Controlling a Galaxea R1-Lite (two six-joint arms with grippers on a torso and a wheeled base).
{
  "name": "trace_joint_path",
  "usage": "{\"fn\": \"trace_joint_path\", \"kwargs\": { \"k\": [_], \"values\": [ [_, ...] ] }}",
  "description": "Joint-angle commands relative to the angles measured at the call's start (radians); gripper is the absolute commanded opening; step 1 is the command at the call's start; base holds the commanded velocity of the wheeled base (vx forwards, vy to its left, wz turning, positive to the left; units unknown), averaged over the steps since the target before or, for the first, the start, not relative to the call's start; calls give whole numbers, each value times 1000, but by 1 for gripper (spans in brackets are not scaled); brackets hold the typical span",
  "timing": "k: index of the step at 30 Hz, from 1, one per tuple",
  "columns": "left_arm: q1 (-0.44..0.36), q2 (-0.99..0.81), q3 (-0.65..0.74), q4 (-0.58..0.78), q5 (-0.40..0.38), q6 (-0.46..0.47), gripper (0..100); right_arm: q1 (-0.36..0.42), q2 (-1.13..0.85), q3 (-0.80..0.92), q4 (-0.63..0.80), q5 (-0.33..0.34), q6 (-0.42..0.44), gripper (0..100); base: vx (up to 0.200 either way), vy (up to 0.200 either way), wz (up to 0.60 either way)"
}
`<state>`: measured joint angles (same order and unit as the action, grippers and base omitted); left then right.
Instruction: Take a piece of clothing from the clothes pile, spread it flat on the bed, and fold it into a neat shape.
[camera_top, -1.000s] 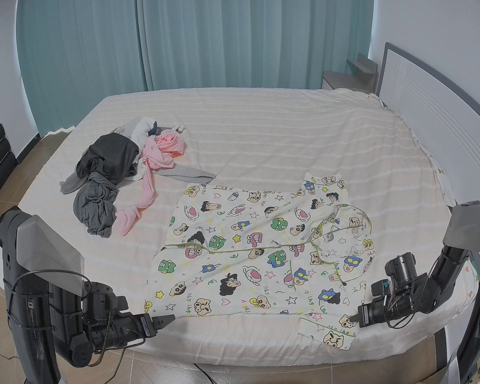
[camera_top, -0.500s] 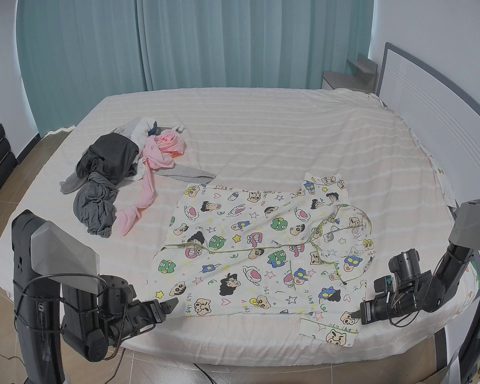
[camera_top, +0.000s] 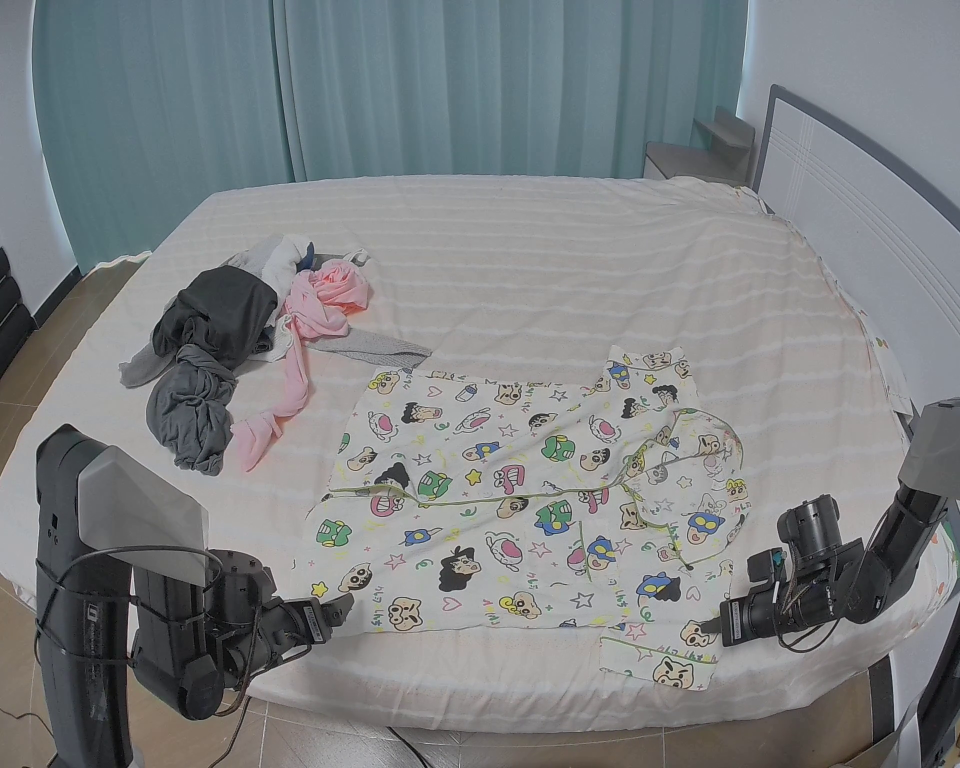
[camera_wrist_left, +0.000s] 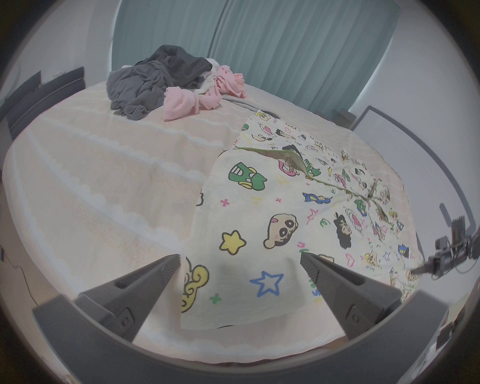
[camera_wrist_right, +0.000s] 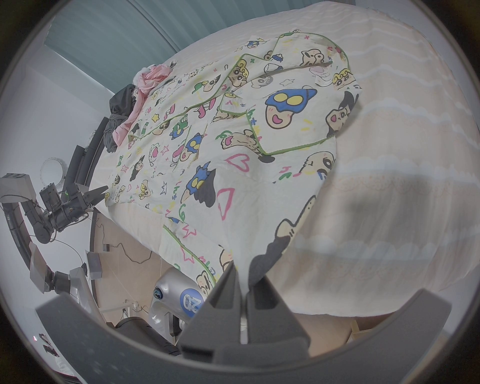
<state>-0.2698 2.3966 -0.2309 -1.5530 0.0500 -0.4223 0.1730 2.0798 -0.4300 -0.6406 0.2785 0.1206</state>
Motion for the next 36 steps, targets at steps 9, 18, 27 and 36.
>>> {"fn": "trace_joint_path", "kwargs": {
  "k": [9,18,27,36],
  "values": [
    [-3,65,-81,-18,1,17,100,2,9,0,-1,2,2,0,0,0,0],
    [-6,73,-87,-18,-9,17,0,3,8,0,-1,4,2,0,0,0,0],
    [-8,72,-76,-18,-2,17,0,0,5,0,-2,4,4,0,0,0,0],
    [0,36,21,-18,-13,22,0,-17,-18,14,1,1,-1,0,0,0,0]
  ]
}}
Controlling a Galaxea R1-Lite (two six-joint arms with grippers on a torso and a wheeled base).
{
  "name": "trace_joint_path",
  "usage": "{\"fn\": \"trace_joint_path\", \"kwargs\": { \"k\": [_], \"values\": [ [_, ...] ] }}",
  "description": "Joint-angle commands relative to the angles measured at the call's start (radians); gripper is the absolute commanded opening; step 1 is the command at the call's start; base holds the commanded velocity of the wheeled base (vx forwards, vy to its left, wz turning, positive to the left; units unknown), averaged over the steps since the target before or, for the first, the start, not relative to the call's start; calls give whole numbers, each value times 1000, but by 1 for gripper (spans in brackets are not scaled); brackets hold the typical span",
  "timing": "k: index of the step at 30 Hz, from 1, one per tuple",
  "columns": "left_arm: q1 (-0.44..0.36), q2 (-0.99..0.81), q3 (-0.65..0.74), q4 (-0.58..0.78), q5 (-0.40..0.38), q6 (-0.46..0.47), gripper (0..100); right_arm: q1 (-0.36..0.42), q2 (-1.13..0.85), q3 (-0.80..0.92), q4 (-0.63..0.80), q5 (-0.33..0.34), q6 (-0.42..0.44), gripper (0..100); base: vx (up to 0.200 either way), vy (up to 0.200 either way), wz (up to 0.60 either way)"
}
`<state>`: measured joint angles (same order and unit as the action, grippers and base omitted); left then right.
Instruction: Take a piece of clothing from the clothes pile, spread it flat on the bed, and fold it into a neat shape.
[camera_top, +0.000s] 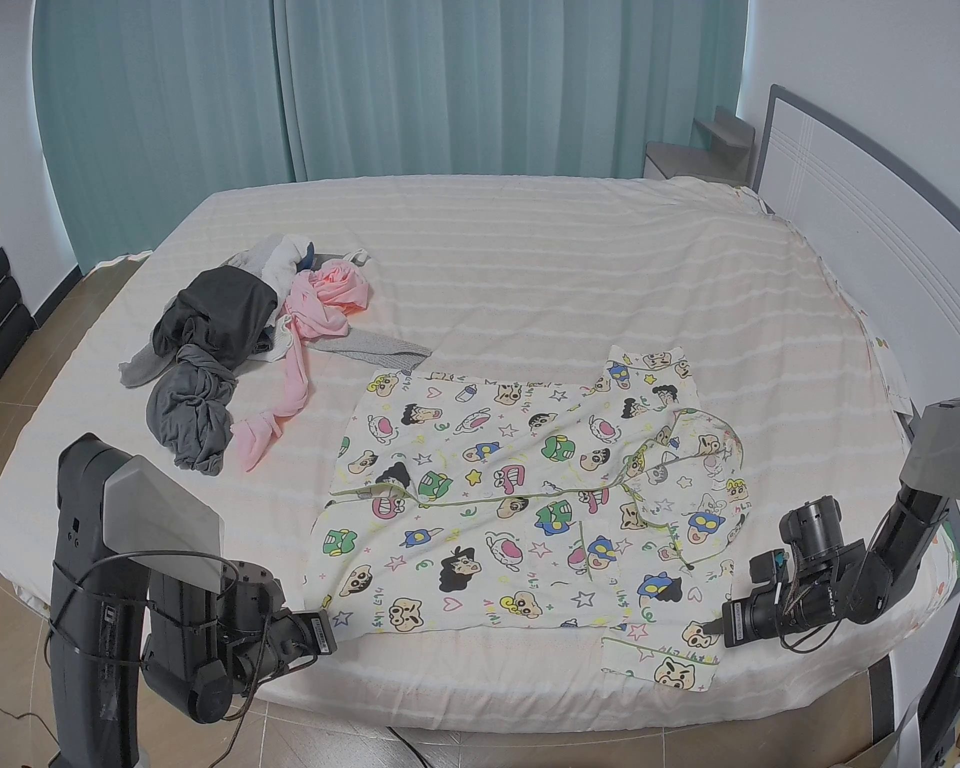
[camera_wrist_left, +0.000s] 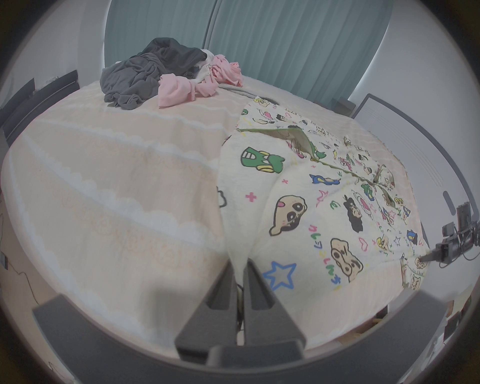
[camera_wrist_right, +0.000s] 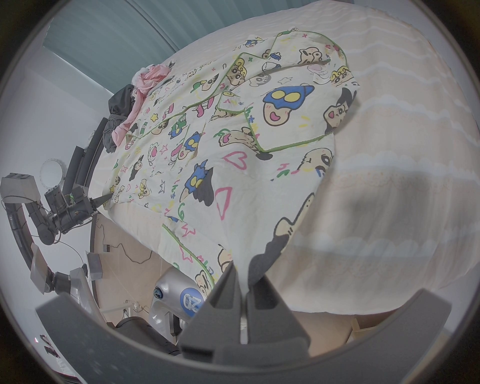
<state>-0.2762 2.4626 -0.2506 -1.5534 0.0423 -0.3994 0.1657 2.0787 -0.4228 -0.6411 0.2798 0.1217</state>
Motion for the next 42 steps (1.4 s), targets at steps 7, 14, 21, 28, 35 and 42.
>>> {"fn": "trace_joint_path", "kwargs": {
  "k": [7,14,21,28,35,42],
  "values": [
    [37,-50,57,-17,-9,-6,0,-26,-32,42,3,1,-10,0,0,0,0],
    [64,-63,76,-17,-10,-4,0,-52,-43,101,3,2,-91,0,0,0,0],
    [58,-63,108,-17,-12,-4,0,-55,-45,134,1,6,-100,0,0,0,0],
    [57,-62,108,-17,-10,-4,0,-55,-26,114,-5,15,-89,0,0,0,0],
    [57,-62,103,-17,-10,-4,0,-58,-23,108,-6,16,-73,100,0,0,0],
    [57,-60,100,-17,-12,-4,0,-74,-49,134,-54,81,-66,100,0,0,0]
  ]
}}
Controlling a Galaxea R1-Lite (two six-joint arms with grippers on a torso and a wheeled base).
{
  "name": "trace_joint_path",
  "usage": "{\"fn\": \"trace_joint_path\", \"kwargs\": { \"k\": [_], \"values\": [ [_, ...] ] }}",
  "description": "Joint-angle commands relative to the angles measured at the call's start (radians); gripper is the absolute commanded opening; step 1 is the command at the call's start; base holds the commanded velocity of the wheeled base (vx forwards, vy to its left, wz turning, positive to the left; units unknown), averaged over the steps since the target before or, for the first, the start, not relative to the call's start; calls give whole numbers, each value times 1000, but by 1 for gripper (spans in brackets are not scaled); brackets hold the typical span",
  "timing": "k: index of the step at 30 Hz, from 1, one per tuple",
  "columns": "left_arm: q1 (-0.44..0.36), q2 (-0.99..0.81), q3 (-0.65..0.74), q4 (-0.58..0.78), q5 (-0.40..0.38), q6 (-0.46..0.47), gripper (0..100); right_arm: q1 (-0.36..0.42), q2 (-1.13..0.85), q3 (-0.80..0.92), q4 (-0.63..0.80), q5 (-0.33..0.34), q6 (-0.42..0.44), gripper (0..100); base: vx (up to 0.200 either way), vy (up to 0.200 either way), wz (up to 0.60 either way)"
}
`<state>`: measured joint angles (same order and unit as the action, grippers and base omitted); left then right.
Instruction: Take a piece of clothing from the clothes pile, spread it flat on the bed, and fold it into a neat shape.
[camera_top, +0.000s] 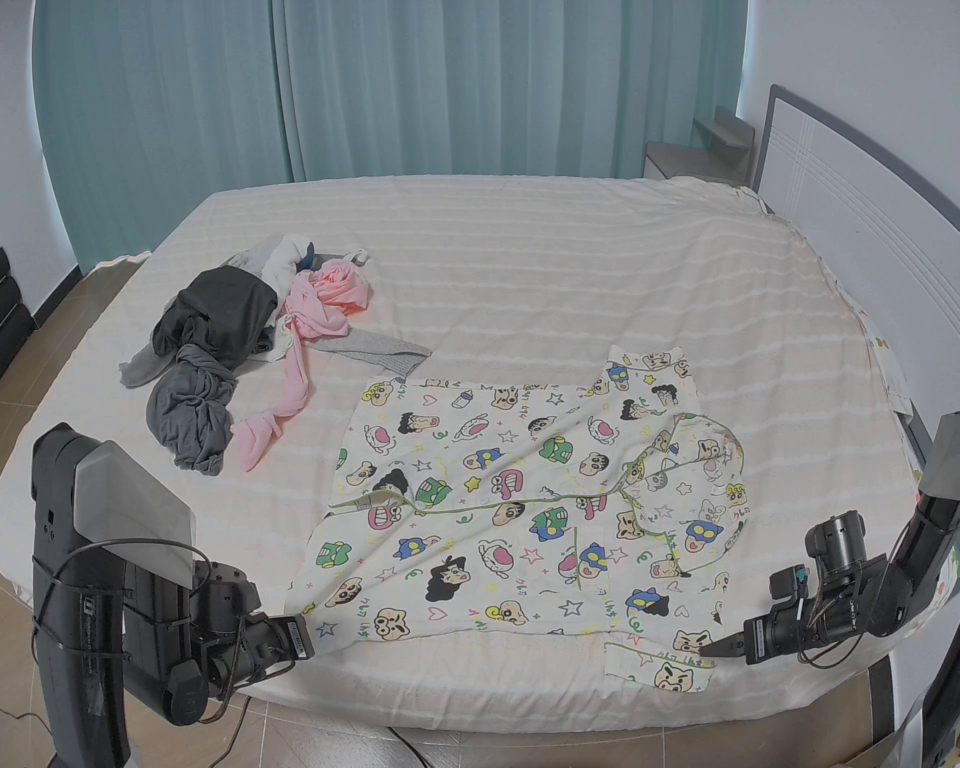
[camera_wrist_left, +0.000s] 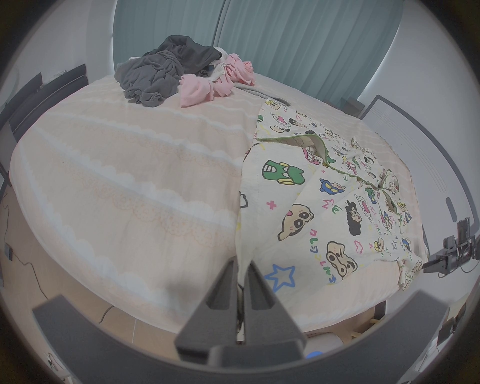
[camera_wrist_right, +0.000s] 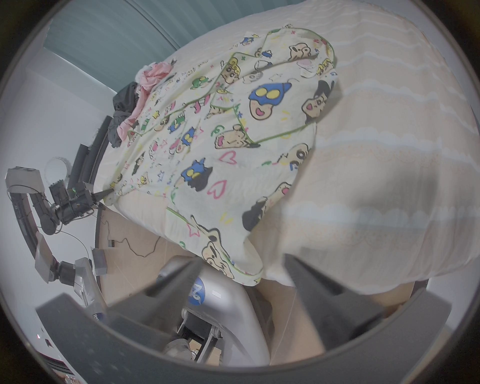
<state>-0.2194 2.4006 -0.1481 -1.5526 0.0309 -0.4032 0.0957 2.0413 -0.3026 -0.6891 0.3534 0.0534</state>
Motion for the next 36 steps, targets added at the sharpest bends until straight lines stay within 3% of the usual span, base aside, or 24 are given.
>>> {"fn": "trace_joint_path", "kwargs": {
  "k": [1,11,17,25,31,32,36],
  "values": [
    [0,2,-2,-18,0,-2,0,-4,-12,14,-9,7,0,100,0,0,0],
    [0,-3,-5,-18,-52,-3,0,76,25,-32,-10,2,-1,100,0,0,0],
    [0,-5,-5,-18,-54,-3,0,111,112,-96,-18,-40,3,100,0,0,0],
    [-2,-12,-24,-18,-55,-5,0,200,177,-104,-133,-60,157,100,0,0,0],
    [-5,-14,-21,-18,-62,-5,0,225,223,-101,-202,-100,181,100,0,0,0],
    [-5,-14,-21,-18,-62,-5,0,225,224,-101,-205,-100,181,0,0,0,0],
    [-5,-14,-18,-18,-63,-5,0,223,226,-98,-217,-108,181,0,0,0,0]
  ]
}}
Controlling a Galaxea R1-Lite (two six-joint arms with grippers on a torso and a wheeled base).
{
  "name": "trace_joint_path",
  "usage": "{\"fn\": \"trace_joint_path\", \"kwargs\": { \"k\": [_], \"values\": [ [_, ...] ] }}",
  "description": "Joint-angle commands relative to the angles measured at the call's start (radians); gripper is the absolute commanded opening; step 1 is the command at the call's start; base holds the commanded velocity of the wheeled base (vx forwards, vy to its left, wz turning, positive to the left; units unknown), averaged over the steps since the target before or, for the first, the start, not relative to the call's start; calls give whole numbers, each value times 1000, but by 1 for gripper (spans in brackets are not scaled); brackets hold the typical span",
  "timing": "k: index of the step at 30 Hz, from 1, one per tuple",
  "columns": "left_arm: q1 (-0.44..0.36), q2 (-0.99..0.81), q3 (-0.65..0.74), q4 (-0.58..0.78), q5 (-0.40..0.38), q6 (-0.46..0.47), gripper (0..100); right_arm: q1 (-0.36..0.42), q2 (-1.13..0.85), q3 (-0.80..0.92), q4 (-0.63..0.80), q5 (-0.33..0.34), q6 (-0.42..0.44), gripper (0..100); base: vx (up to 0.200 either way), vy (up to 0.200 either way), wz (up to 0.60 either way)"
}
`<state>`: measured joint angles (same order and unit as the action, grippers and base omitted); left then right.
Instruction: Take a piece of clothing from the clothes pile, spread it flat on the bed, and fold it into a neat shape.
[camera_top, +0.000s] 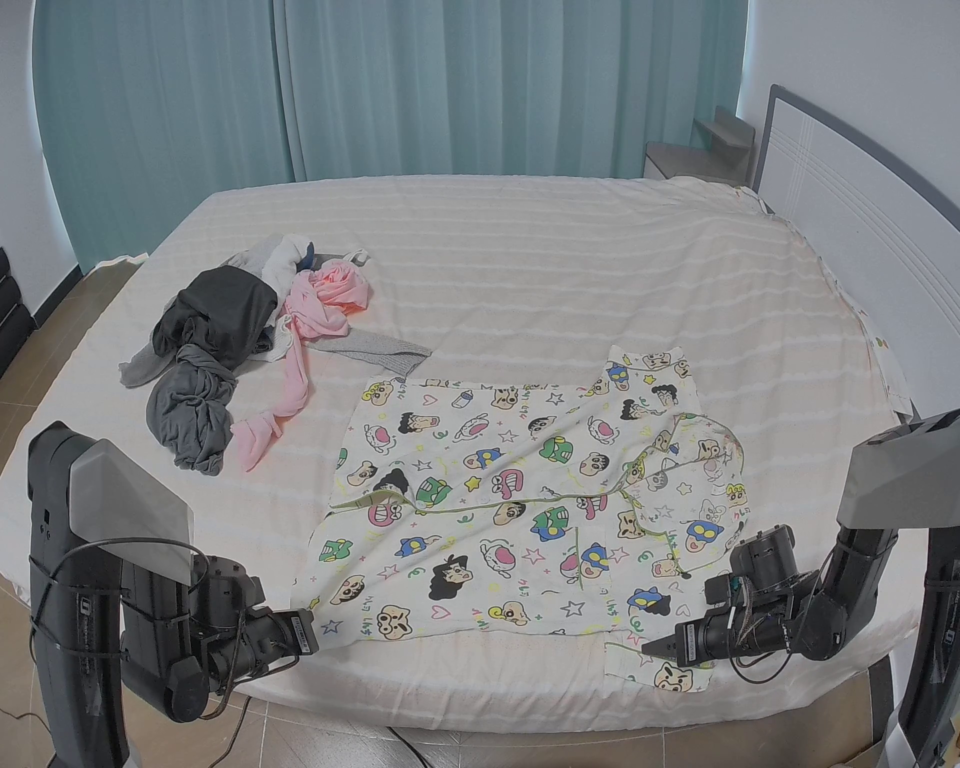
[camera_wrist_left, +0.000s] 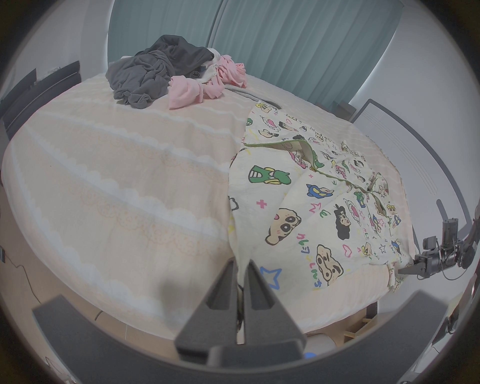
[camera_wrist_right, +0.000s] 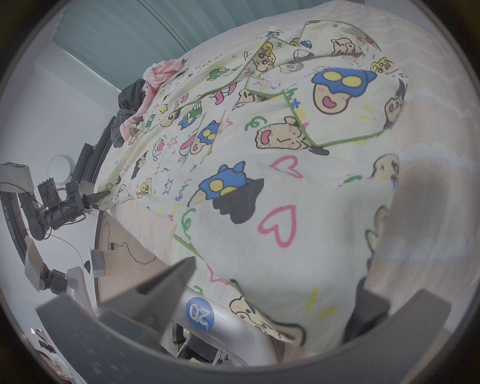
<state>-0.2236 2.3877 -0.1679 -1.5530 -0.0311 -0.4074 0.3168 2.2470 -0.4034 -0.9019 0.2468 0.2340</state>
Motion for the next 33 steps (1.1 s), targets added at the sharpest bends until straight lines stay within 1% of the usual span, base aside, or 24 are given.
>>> {"fn": "trace_joint_path", "kwargs": {
  "k": [1,7,8,10,18,24,26,33],
  "values": [
    [0,-1,4,-18,-1,-1,0,2,22,8,-6,-3,1,0,0,0,0],
    [-14,-2,31,-18,-4,1,0,-12,11,28,-8,-6,-2,0,0,0,0],
    [-22,-4,56,-18,-16,1,0,-31,-10,43,-6,-4,-9,0,0,0,0],
    [-25,-4,60,-18,-29,1,0,-38,-20,58,-3,2,-9,0,0,0,0],
    [-19,-48,80,-18,-35,4,0,-59,-21,98,-5,5,-24,0,0,0,0],
    [-19,-74,117,-18,-38,7,0,-59,-26,141,-5,22,-47,0,0,0,0],
    [-20,-70,131,-18,-38,9,0,-61,-37,156,-5,25,-68,0,0,0,0],
    [-22,-68,151,-18,-38,9,0,-58,-56,195,-5,35,-85,0,0,0,0]
  ]
}}
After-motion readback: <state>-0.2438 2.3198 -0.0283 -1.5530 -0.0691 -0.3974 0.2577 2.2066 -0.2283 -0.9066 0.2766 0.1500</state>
